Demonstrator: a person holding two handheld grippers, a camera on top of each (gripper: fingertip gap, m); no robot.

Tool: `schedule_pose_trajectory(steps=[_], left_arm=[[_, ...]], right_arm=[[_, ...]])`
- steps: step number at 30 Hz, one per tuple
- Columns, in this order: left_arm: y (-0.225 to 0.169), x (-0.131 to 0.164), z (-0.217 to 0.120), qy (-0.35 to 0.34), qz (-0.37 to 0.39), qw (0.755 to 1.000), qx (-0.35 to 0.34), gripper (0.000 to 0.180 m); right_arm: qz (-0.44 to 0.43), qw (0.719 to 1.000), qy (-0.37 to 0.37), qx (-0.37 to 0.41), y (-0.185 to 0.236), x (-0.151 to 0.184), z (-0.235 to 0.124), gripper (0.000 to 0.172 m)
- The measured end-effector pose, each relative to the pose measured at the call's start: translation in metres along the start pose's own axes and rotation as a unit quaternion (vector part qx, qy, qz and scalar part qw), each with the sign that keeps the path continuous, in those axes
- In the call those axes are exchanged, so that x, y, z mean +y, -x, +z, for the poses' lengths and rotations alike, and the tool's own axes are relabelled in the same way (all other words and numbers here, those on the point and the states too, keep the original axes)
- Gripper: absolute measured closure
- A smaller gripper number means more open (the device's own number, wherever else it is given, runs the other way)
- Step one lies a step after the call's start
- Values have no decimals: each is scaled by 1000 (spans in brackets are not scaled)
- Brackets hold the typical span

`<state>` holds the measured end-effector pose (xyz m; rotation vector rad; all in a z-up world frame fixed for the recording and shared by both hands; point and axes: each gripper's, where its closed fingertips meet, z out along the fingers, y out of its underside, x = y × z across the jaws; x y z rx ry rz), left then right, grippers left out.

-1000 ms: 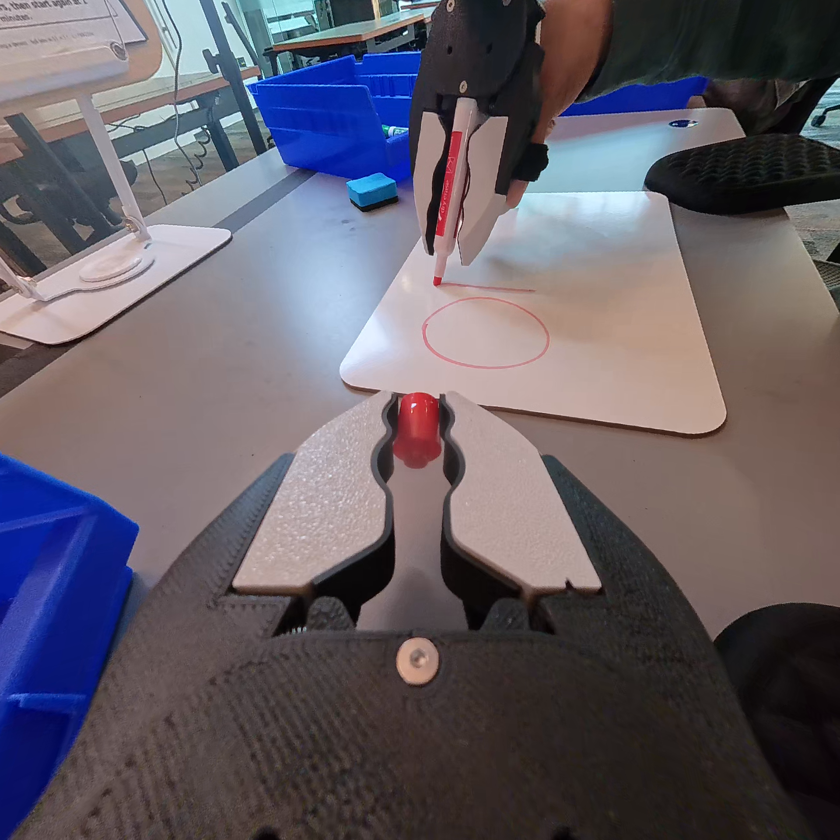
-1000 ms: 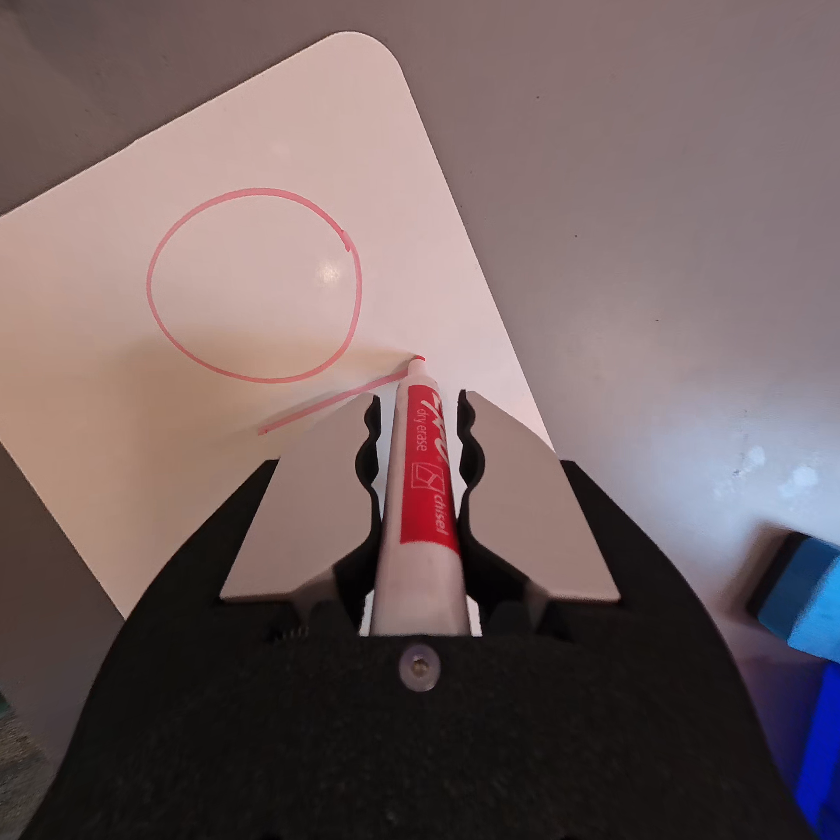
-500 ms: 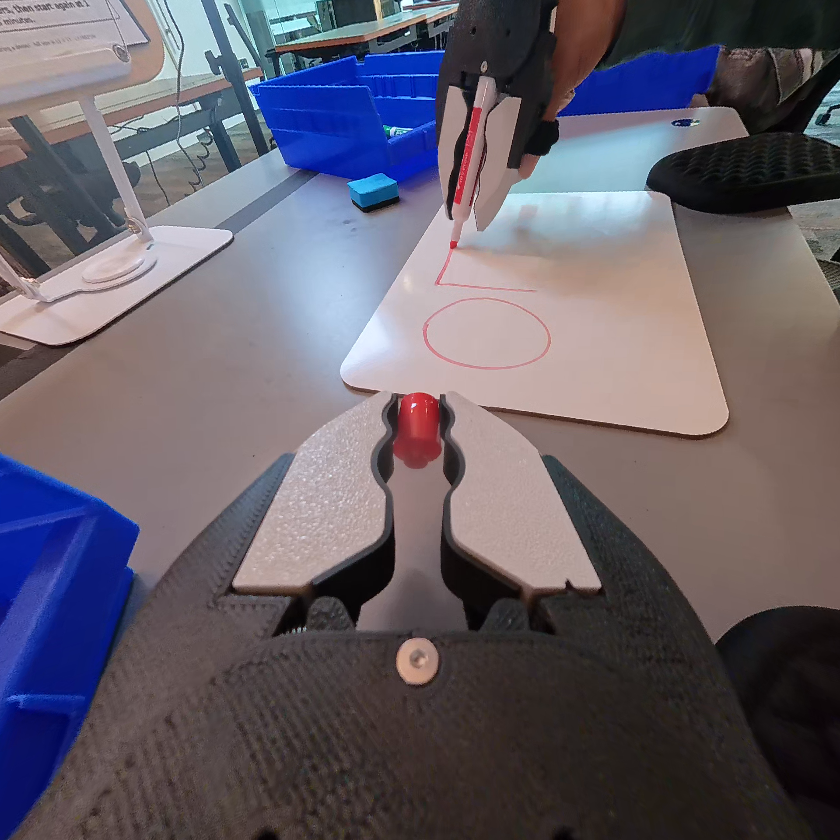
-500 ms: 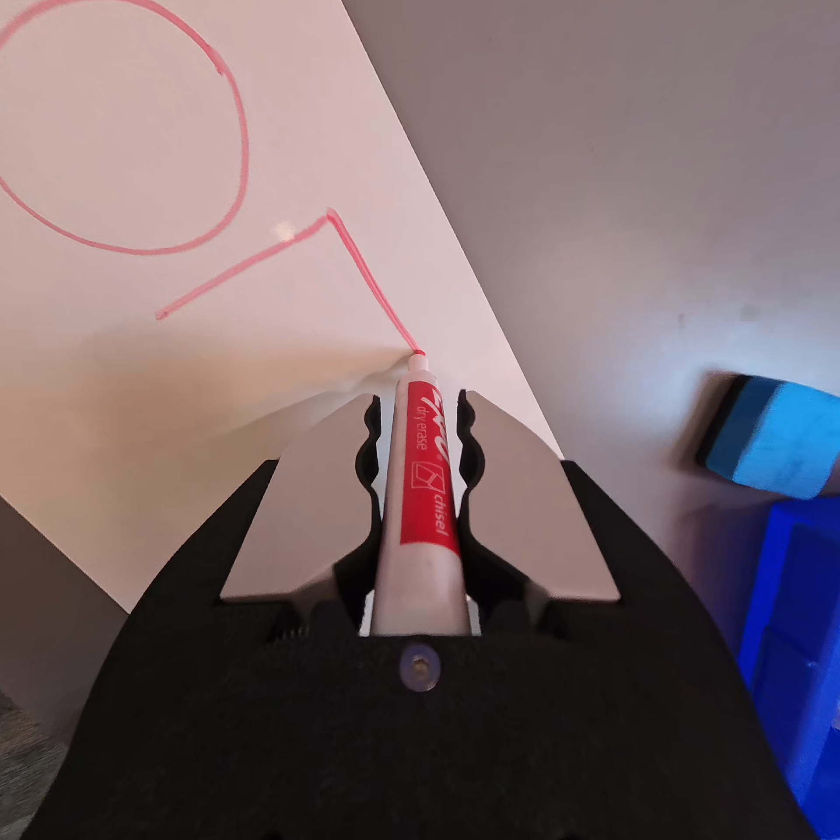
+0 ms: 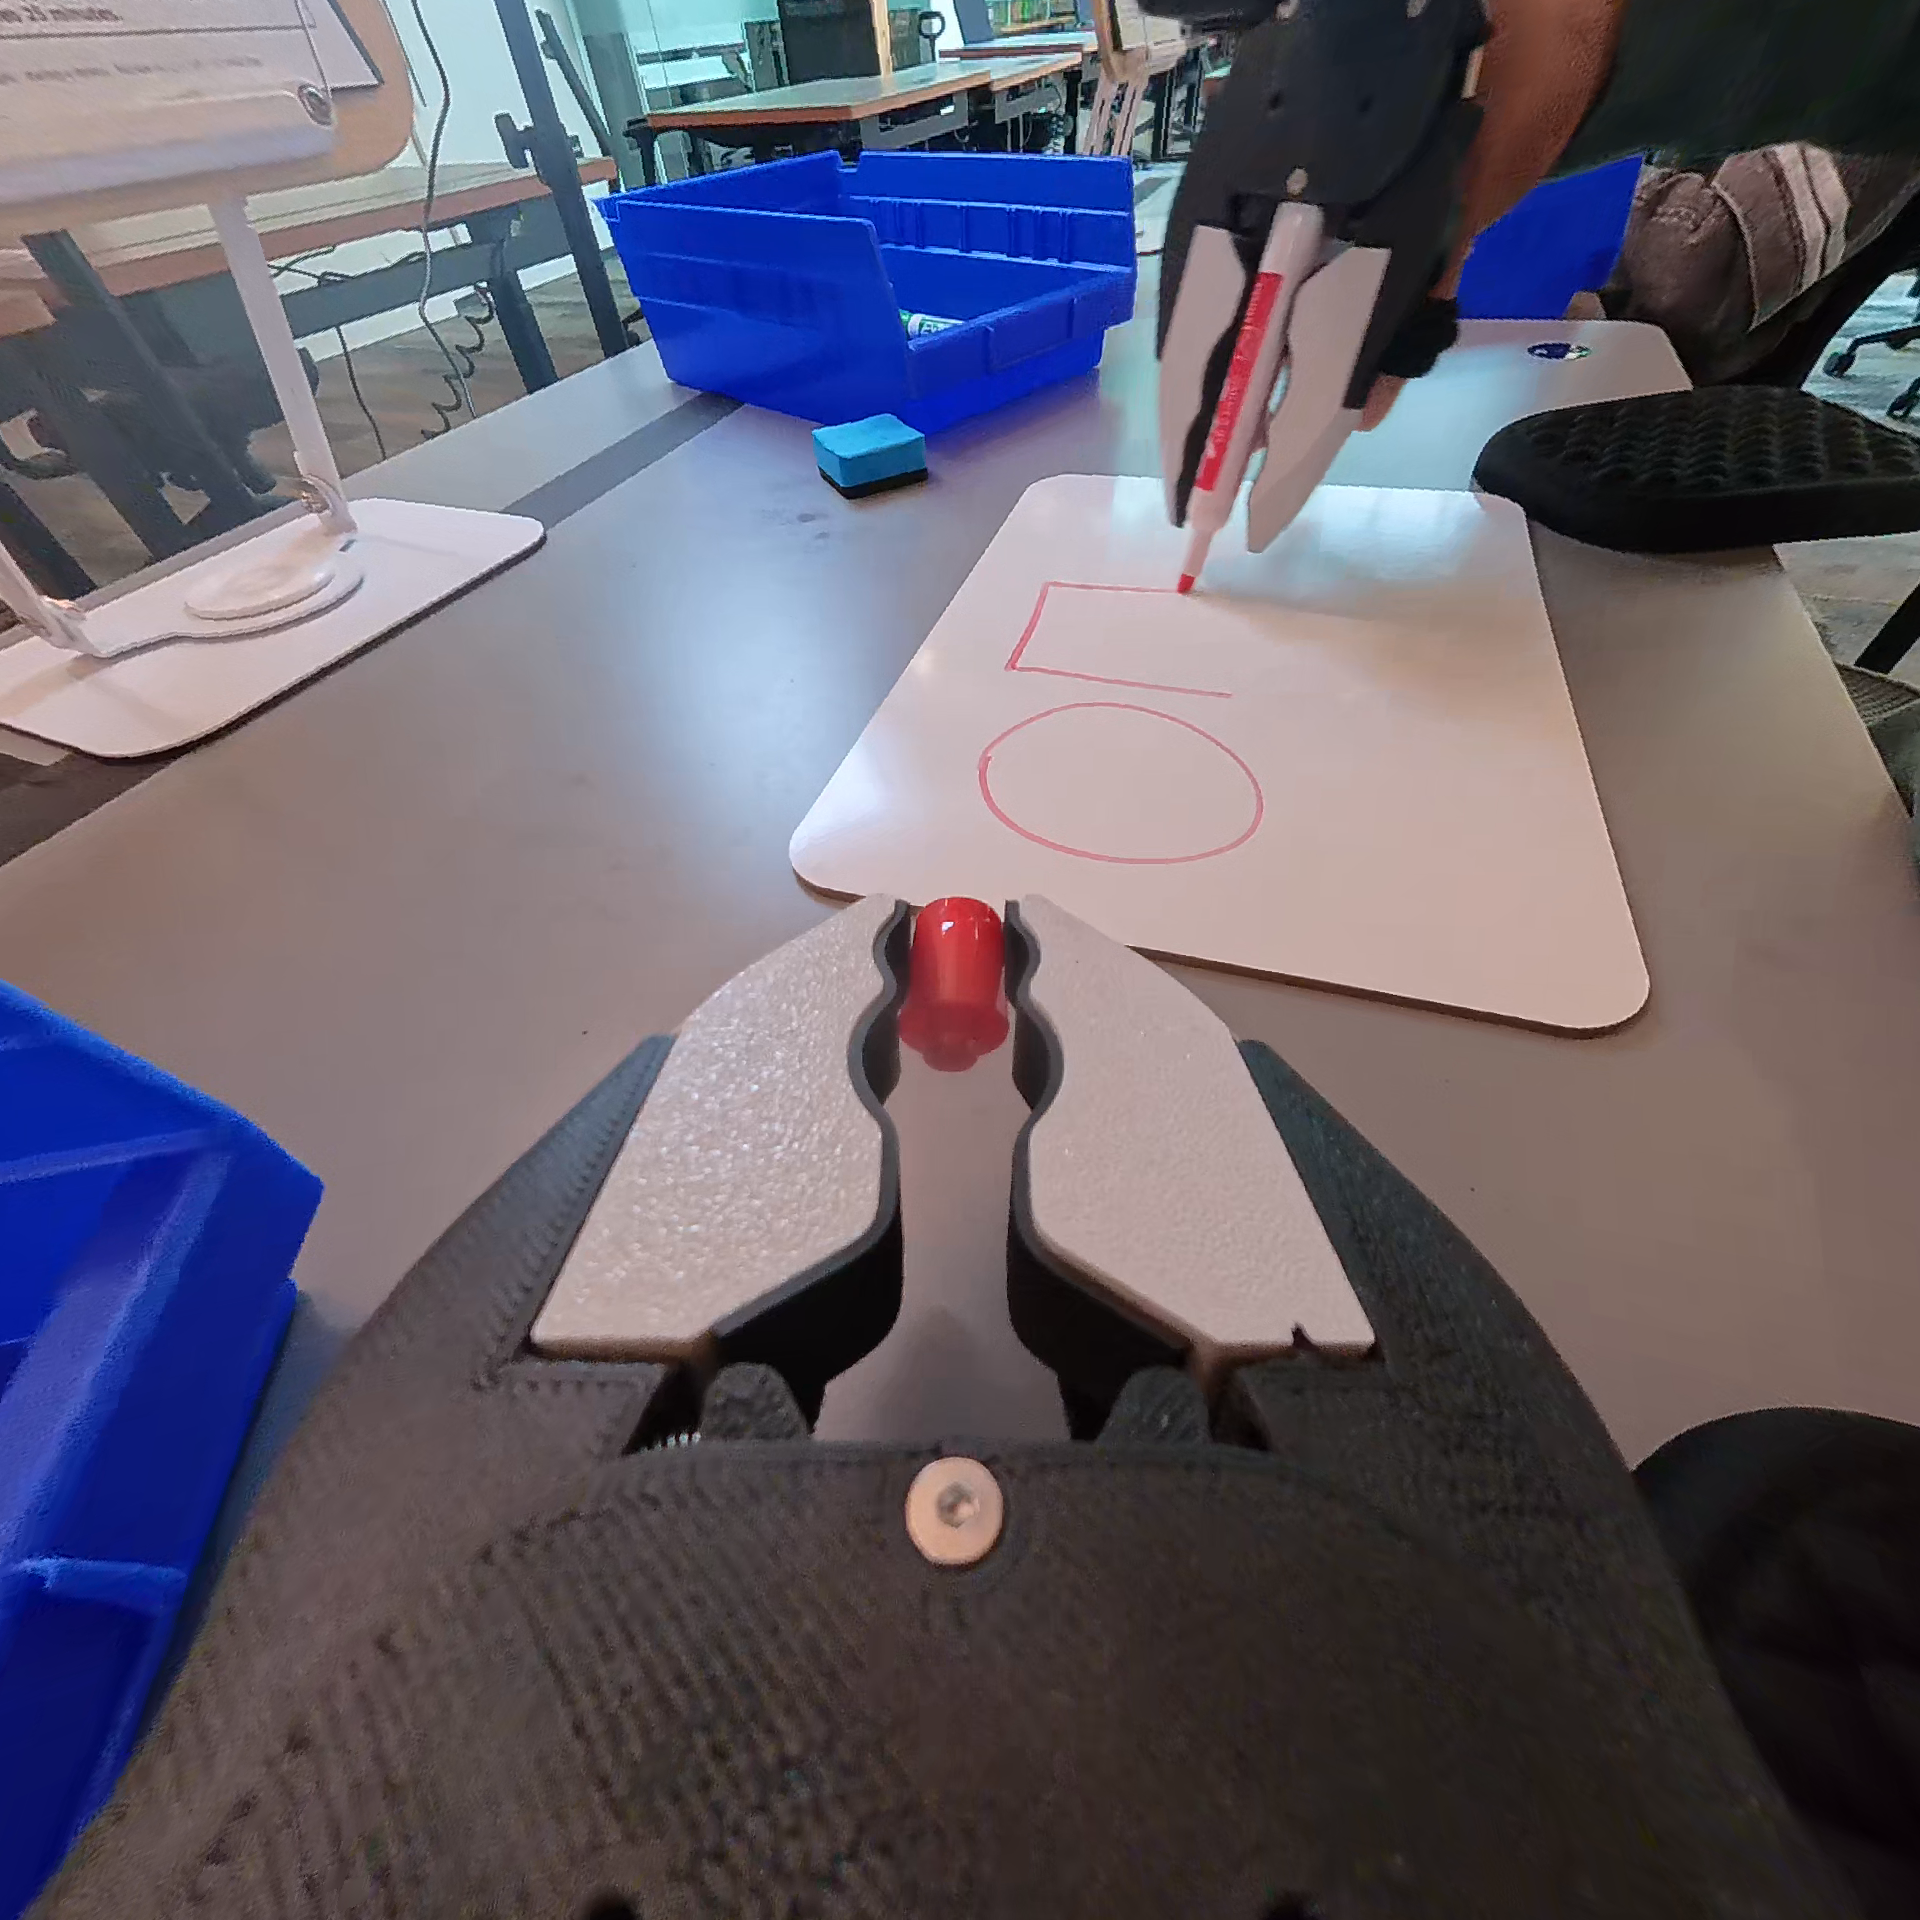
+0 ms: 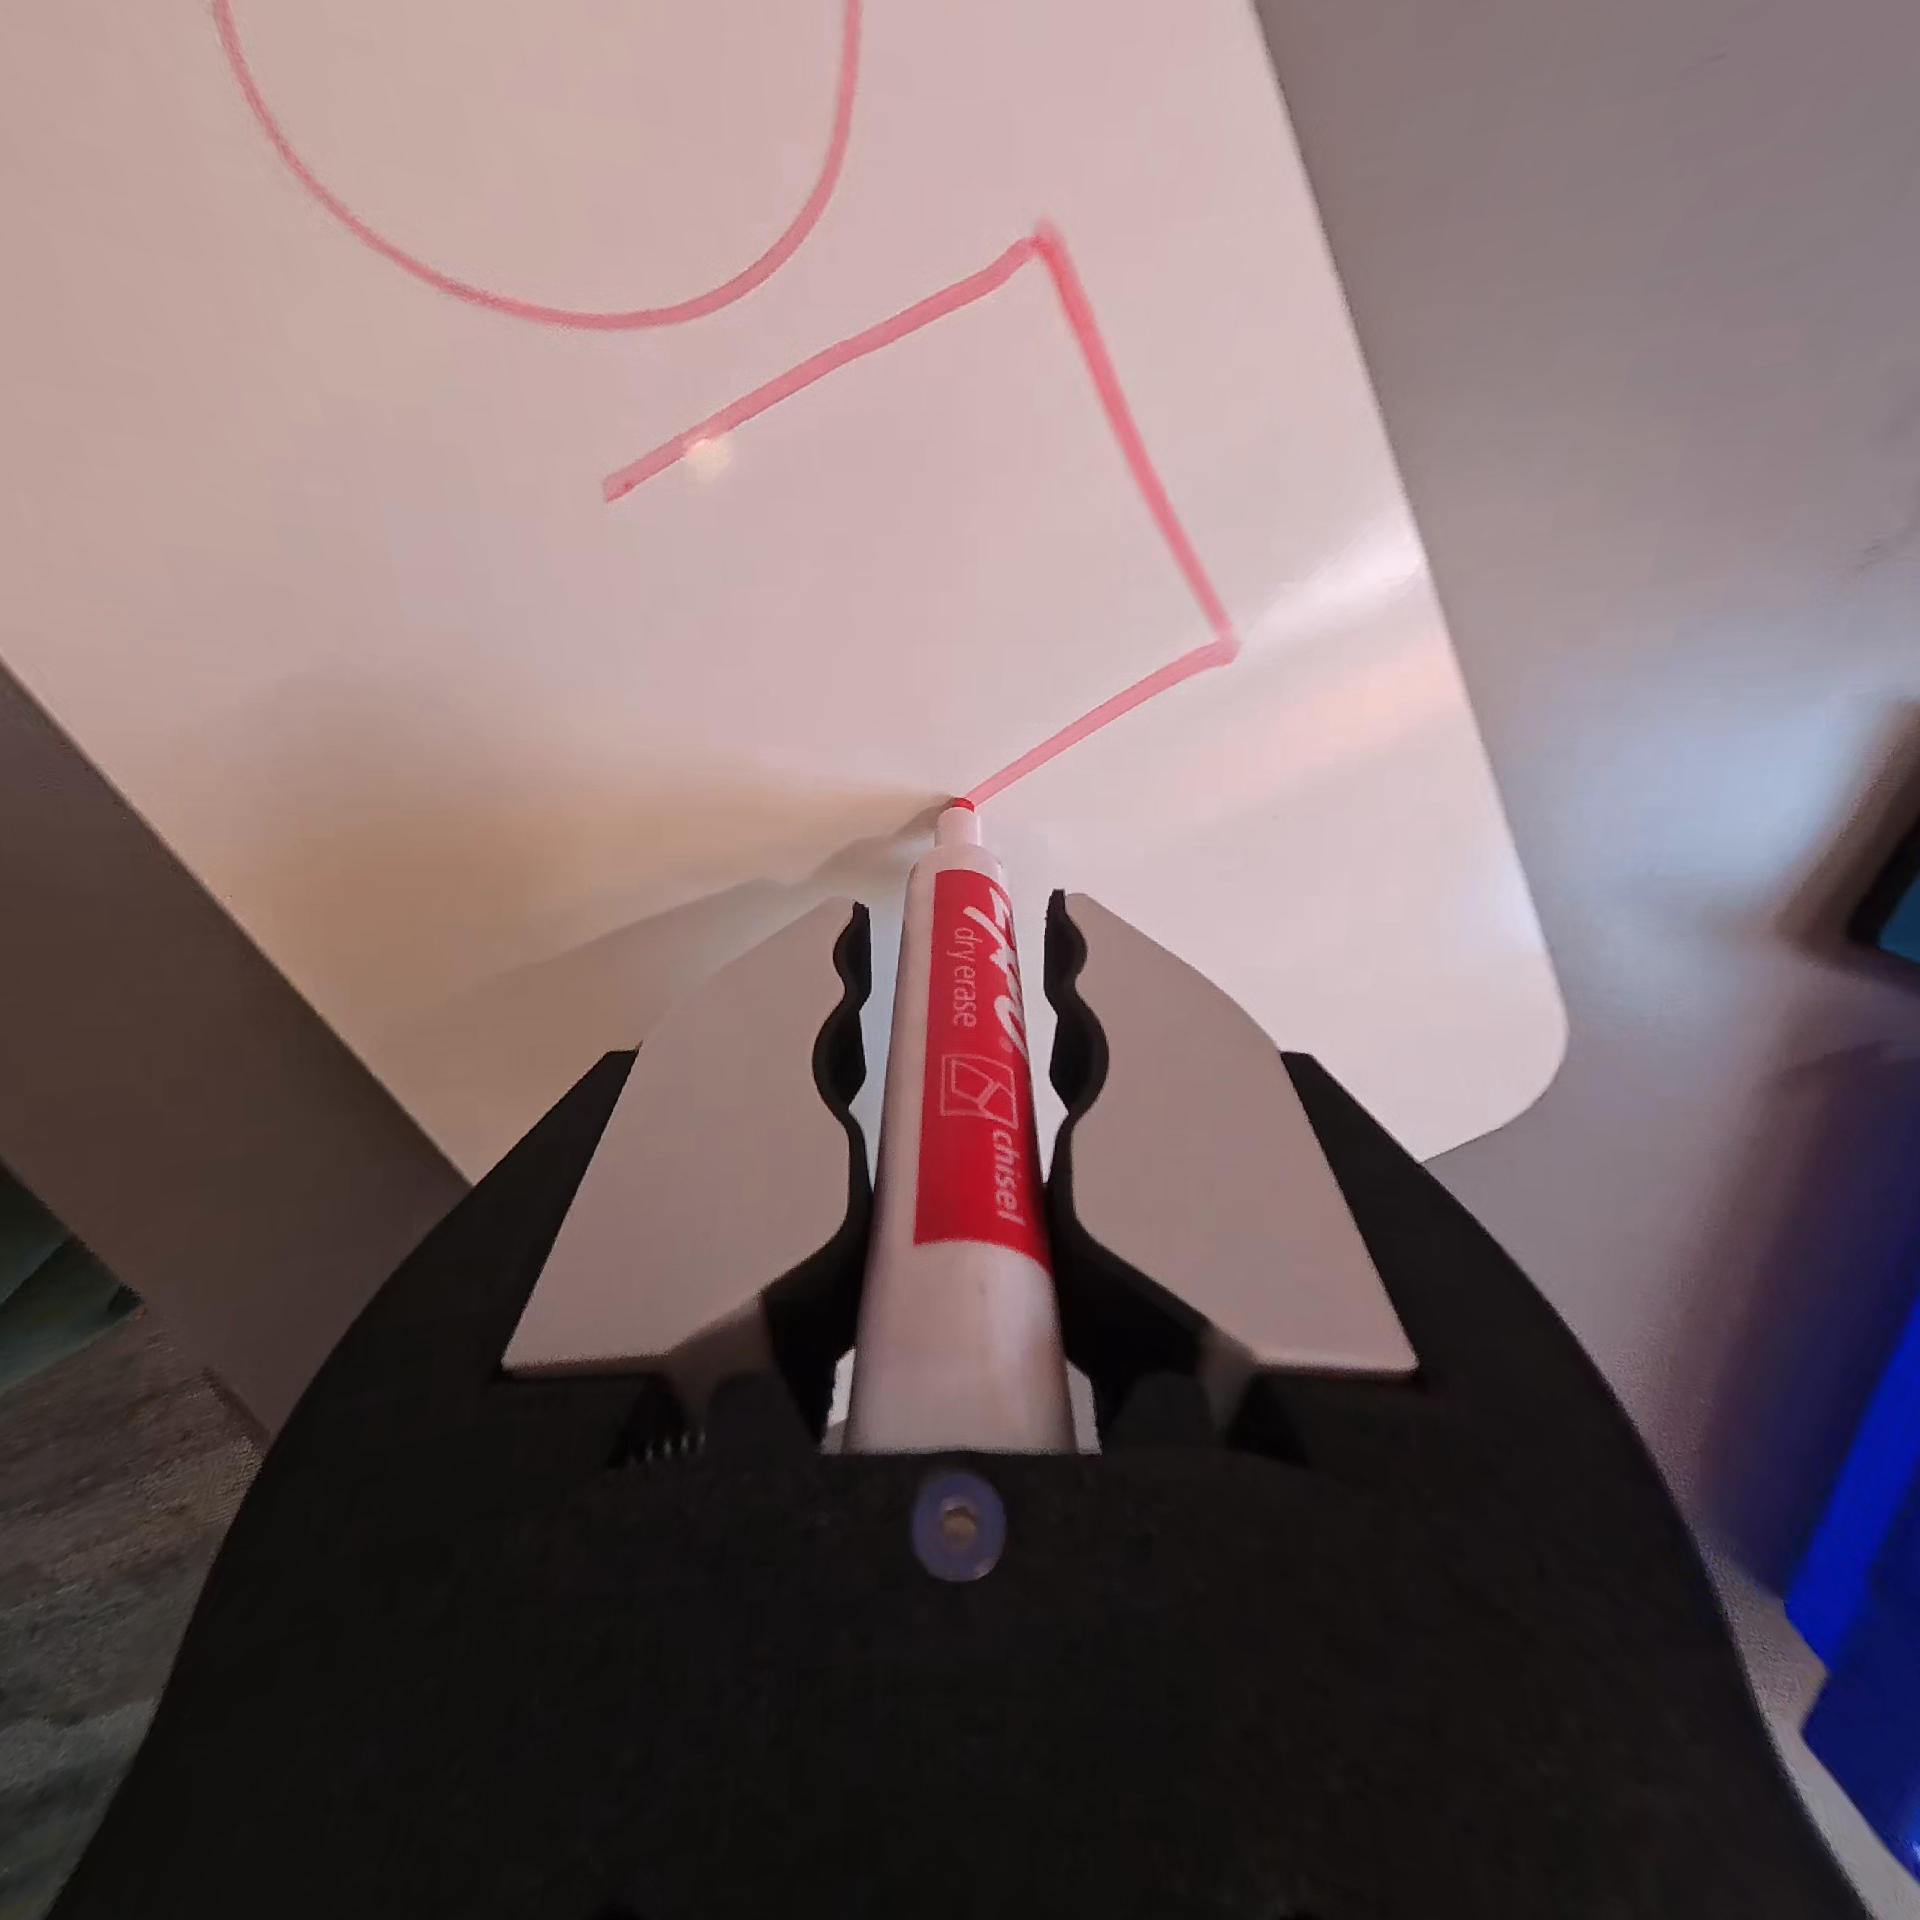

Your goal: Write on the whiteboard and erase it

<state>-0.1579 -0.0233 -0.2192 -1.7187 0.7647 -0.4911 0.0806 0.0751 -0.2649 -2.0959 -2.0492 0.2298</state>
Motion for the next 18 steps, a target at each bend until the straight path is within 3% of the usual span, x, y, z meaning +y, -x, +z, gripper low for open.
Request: schedule_pose_trajectory(steps=[7, 18], left_arm=[[-2, 0, 1, 1, 4, 1000, 0, 163], [1, 0, -1, 0, -13, 1000, 0, 163]], right_arm=[[-8, 1000, 3, -3, 18, 5, -2, 138], [-77, 995, -57, -35, 52, -63, 16, 138]])
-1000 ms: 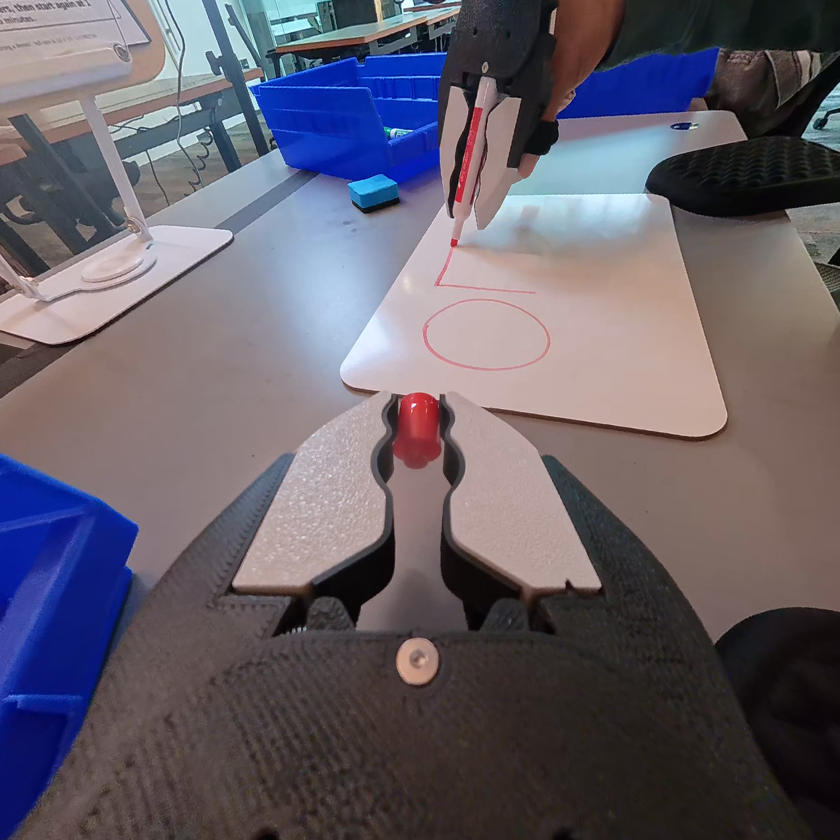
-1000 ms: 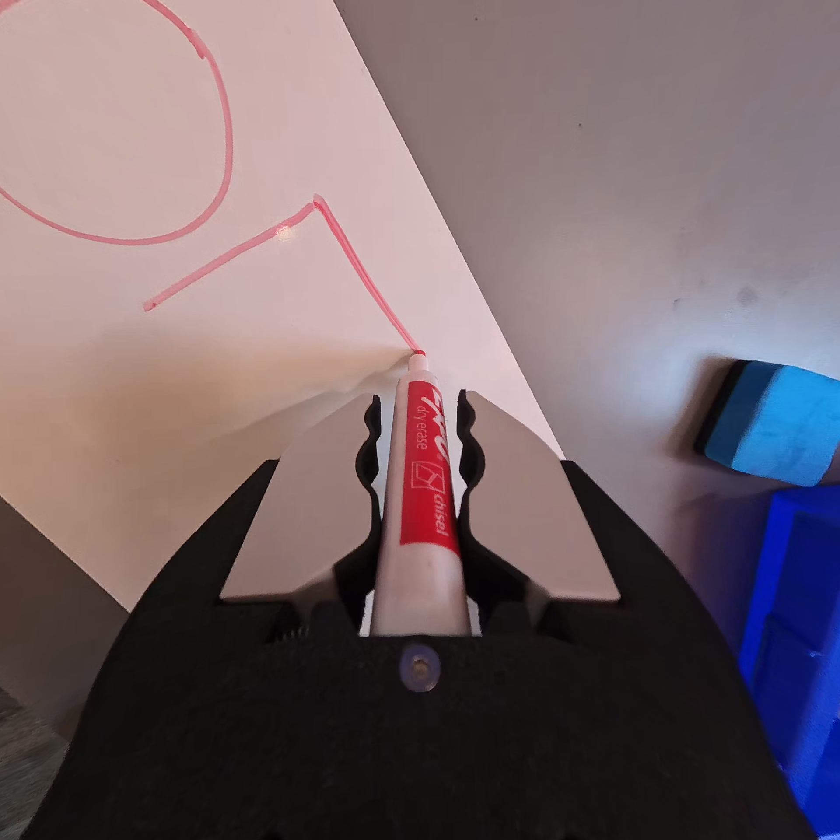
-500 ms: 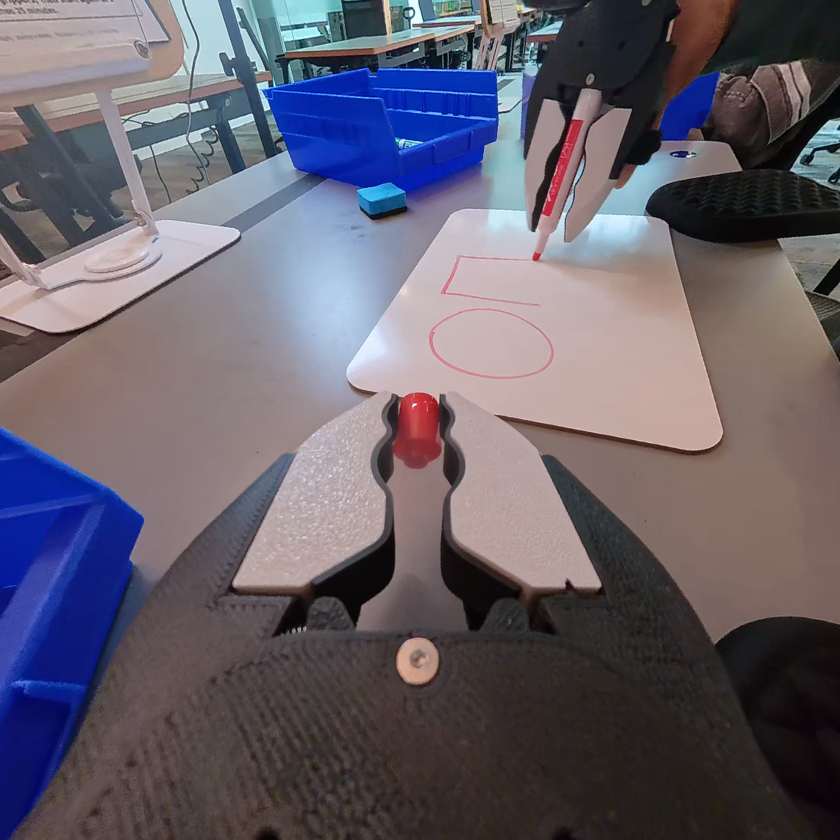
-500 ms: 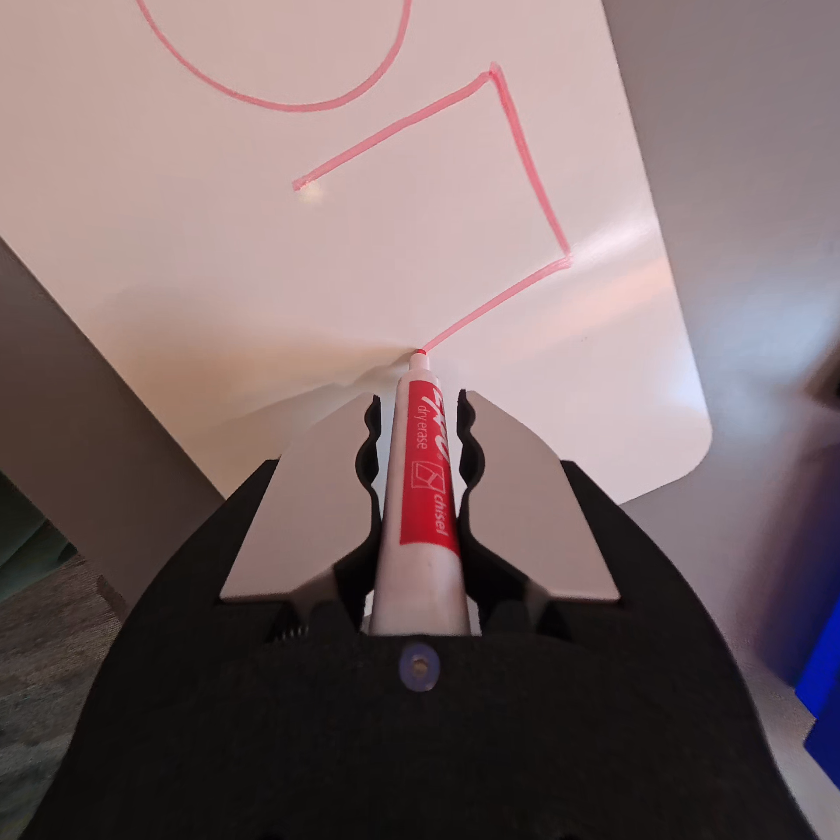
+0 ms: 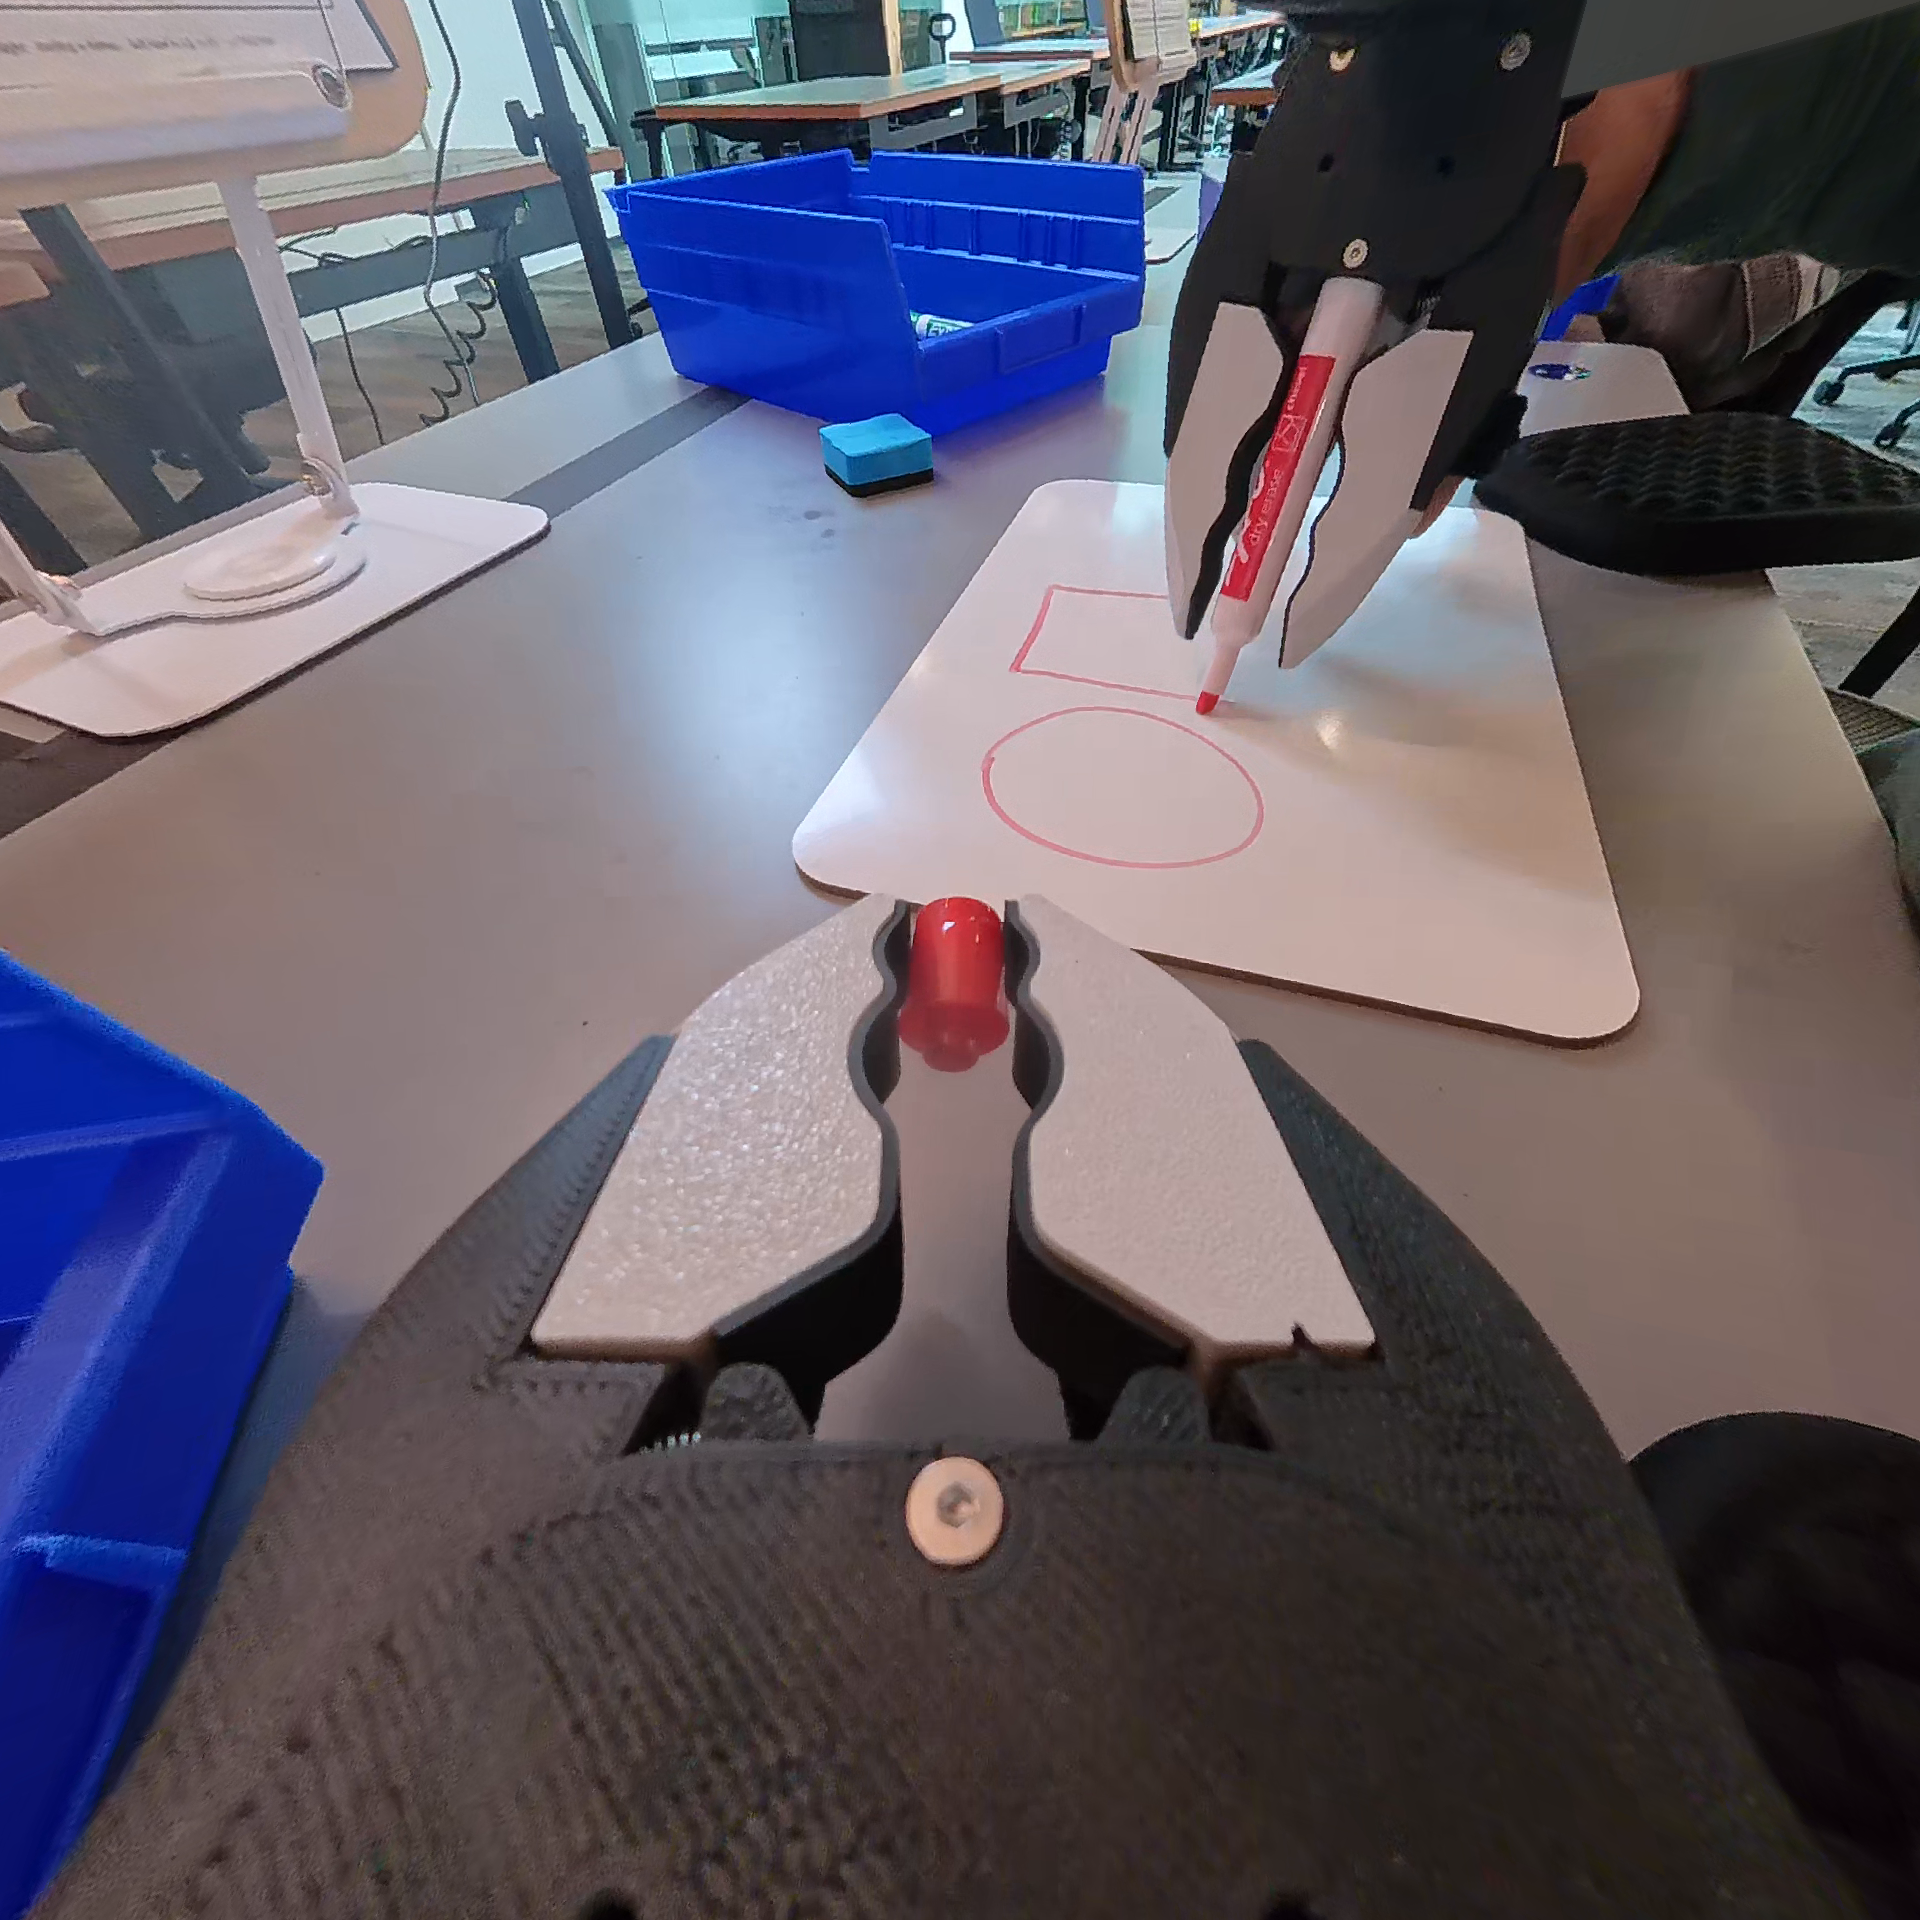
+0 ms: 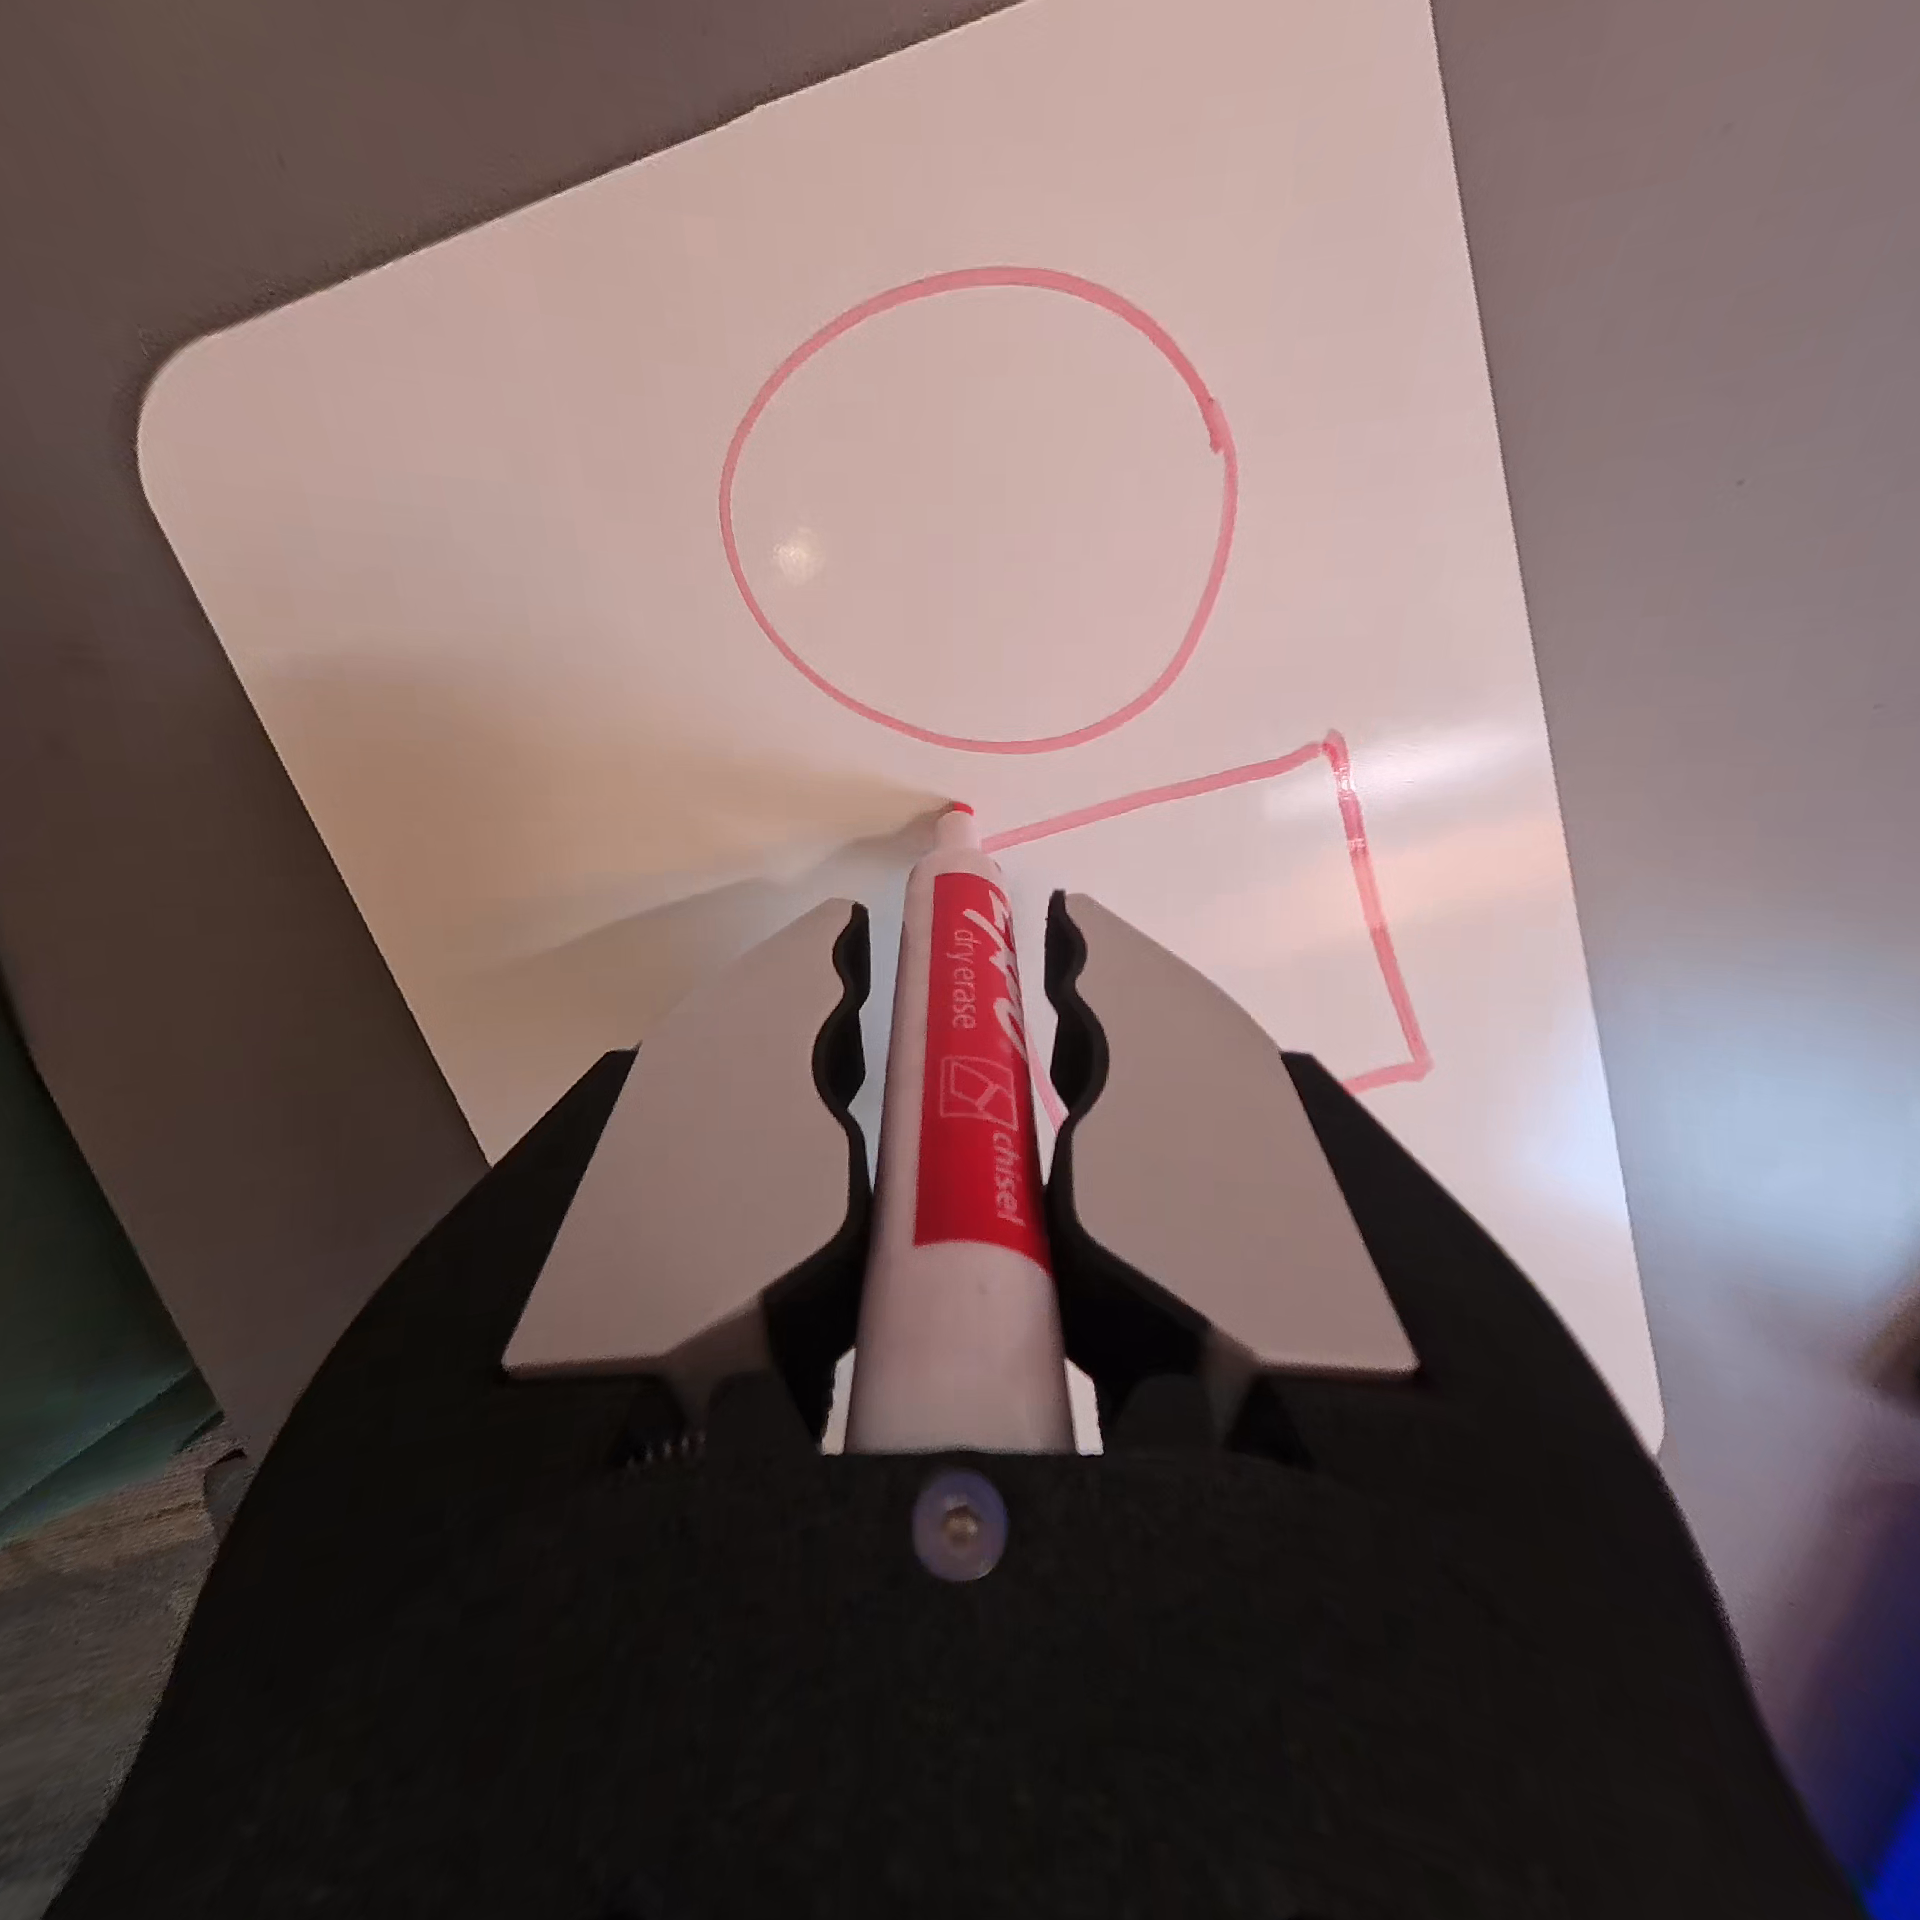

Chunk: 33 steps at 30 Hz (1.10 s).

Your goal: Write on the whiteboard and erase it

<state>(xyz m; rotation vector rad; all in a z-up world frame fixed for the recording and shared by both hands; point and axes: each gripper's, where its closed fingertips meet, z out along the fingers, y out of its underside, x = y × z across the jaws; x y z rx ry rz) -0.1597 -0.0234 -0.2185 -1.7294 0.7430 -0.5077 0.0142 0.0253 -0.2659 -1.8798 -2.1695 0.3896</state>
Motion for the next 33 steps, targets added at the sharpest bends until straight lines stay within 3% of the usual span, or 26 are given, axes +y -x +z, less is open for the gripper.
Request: schedule_pose_trajectory(steps=[3, 10, 20, 28, 33], left_arm=[[0, 0, 0, 0, 0, 1000, 0, 163], [-1, 2, 2, 4, 1, 1000, 2, 163], [0, 0, 1, 1, 1, 1000, 1, 163], [-1, 0, 2, 1, 2, 1000, 3, 163], [-2, 0, 2, 2, 5, 1000, 2, 163]], right_arm=[[30, 999, -15, 10, -11, 10, -13, 138], [114, 991, -2, 77, -60, 69, -41, 138], [112, 992, 6, 64, -63, 69, -26, 138], [135, 987, 35, 86, -69, 102, -39, 139], [131, 987, 8, 92, -72, 88, -41, 138]])
